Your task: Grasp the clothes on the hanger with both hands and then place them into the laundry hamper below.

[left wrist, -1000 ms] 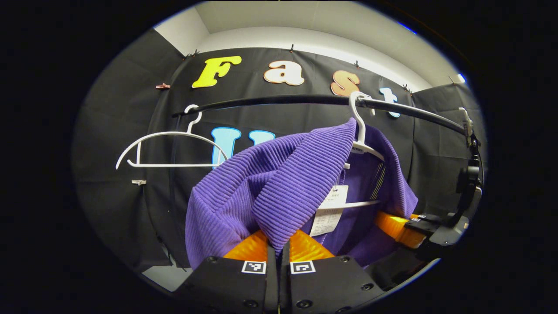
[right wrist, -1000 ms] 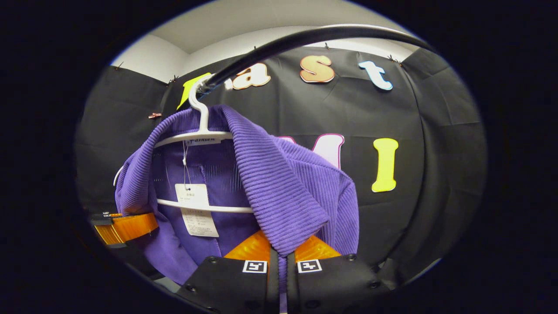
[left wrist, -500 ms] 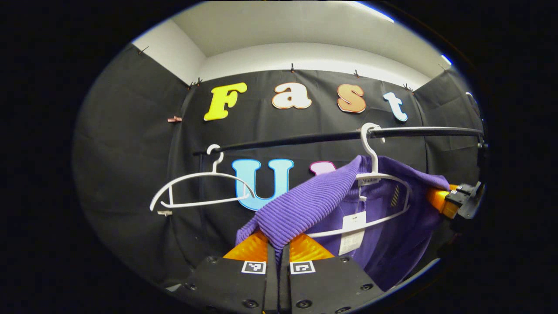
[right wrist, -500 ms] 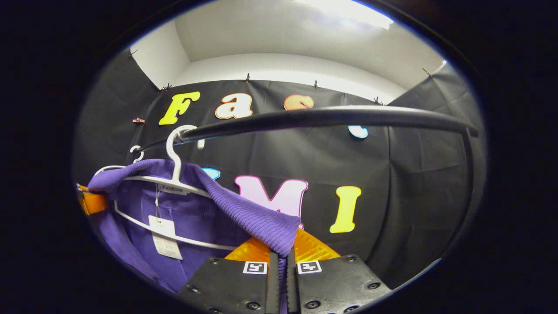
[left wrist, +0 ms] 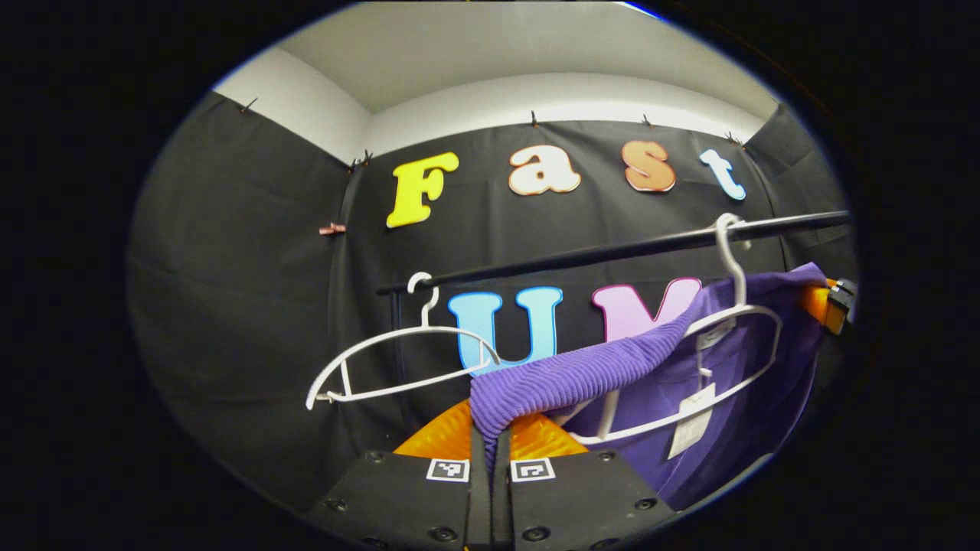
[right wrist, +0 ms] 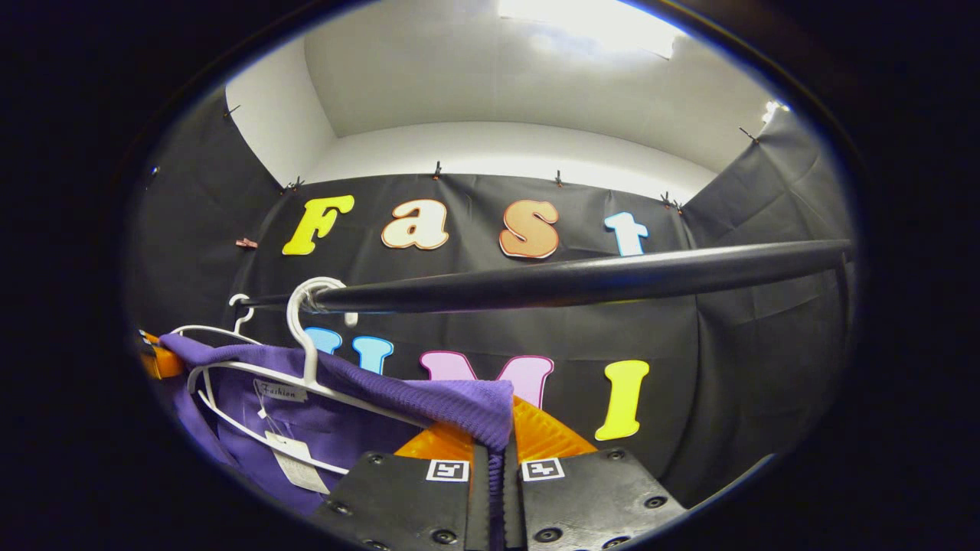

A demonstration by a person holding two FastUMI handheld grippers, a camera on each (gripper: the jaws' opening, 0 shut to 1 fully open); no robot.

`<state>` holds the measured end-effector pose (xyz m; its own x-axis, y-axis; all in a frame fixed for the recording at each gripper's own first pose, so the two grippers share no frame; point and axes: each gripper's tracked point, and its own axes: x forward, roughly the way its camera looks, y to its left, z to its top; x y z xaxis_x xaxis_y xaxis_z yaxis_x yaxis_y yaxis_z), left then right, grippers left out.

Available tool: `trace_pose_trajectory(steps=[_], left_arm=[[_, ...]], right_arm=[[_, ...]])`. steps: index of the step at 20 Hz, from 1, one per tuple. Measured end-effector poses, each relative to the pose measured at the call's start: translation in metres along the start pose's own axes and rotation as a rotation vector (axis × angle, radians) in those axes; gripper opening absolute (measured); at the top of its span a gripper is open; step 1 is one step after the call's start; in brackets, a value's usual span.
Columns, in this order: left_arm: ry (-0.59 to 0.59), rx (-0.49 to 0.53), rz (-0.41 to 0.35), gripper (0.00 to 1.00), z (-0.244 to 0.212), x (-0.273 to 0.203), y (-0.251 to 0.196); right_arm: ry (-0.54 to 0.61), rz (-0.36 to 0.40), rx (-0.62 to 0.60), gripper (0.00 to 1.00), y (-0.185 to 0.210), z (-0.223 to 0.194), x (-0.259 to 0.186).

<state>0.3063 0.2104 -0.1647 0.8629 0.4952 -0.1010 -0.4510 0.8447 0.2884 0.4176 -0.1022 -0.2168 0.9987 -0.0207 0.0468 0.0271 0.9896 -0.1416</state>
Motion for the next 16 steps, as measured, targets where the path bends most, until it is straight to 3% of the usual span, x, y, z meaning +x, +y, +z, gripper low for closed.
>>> trace_pose_trajectory(steps=[7, 11, 13, 16], left_arm=[[0.1, -0.066, -0.079, 0.06, -0.051, 0.017, -0.015], [0.202, -0.123, -0.063, 0.06, -0.092, 0.011, -0.014], [0.227, -0.152, -0.07, 0.06, -0.107, 0.004, -0.032], [0.226, -0.143, -0.132, 0.06, -0.116, -0.007, -0.083]], right_arm=[[0.001, -0.007, -0.014, 0.11, -0.008, -0.011, 0.012], [-0.019, 0.035, -0.042, 0.1, 0.008, -0.013, 0.015], [-0.022, 0.012, -0.076, 0.1, -0.001, -0.018, 0.019], [0.016, -0.082, -0.069, 0.1, -0.039, -0.03, 0.02]])
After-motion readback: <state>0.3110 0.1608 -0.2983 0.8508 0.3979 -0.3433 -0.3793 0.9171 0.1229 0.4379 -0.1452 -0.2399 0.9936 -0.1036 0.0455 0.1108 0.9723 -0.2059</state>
